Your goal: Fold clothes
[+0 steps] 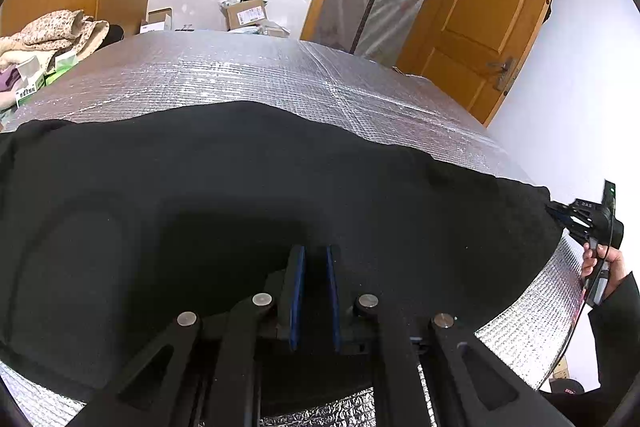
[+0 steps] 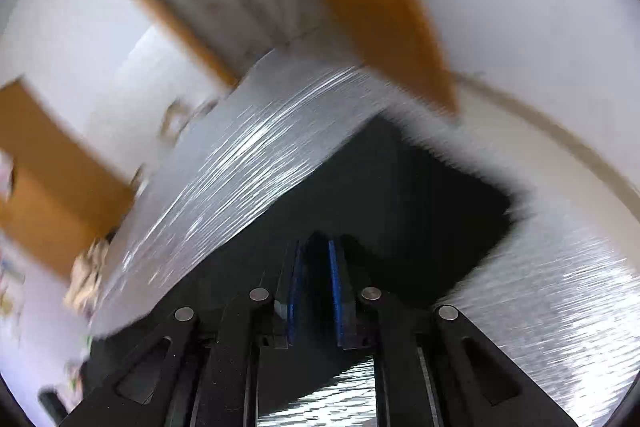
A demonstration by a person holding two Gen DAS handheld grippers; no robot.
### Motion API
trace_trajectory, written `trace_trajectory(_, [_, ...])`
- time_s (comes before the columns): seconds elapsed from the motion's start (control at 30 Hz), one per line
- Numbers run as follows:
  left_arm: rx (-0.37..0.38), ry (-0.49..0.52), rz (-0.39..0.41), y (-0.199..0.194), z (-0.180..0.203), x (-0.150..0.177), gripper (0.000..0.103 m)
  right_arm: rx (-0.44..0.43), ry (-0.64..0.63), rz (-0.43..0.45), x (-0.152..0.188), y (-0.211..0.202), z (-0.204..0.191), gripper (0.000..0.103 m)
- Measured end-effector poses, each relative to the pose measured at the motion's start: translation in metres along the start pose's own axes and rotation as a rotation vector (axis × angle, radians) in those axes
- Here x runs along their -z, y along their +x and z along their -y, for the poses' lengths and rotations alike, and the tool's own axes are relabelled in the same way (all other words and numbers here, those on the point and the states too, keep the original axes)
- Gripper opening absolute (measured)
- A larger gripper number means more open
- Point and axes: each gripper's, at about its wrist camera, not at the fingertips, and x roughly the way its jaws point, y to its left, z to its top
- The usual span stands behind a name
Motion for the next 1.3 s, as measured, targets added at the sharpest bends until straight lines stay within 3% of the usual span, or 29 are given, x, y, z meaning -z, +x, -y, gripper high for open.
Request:
trace_trajectory(0.1, [-0.001, 0.001, 0.000, 0.000, 0.000, 0.000, 0.010, 0.090, 0.098, 0.066, -0.011, -0.016, 0.033, 0.014])
trace_trajectory(0.23, [-0.002, 0.005, -0.001, 0.001, 0.001, -0.001, 0.010, 0.082, 0.117, 0.085, -0.007, -0.023, 0.028, 0.017])
trace_trajectory(0.4, [-0.012, 0.013, 0.001, -0.001, 0.003, -0.001, 0.010, -0.018, -0.062, 0.048, 0.014, -0.020, -0.037, 0.018])
trace_trajectory(0.53, [-0.060, 0.038, 0.044, -0.016, 0.005, -0.001, 0.010, -0.159, -0.248, -0.078, 0.050, -0.004, -0.110, 0.018])
trace_trajectory(0.73, [-0.220, -0.049, 0.110, -0.049, -0.036, 0.005, 0.010, -0.286, -0.506, -0.217, 0.115, 0.020, -0.191, 0.018])
trace_trajectory(0.87, [-0.336, -0.141, 0.087, -0.061, -0.074, 0.018, 0.010, -0.307, -0.593, -0.297, 0.150, 0.044, -0.219, 0.017])
trace_trajectory(0.97, [-0.355, -0.173, 0.096, -0.070, -0.088, 0.028, 0.010, -0.290, -0.608, -0.338, 0.162, 0.056, -0.227, 0.017])
trace_trajectory(1.17, [-0.478, -0.241, 0.188, -0.098, -0.119, 0.028, 0.010, -0.372, -0.665, -0.351, 0.170, 0.055, -0.260, 0.017])
trace_trajectory(1.3, [-0.520, -0.301, 0.159, -0.096, -0.149, 0.031, 0.010, -0.416, -0.698, -0.376, 0.179, 0.058, -0.279, 0.017])
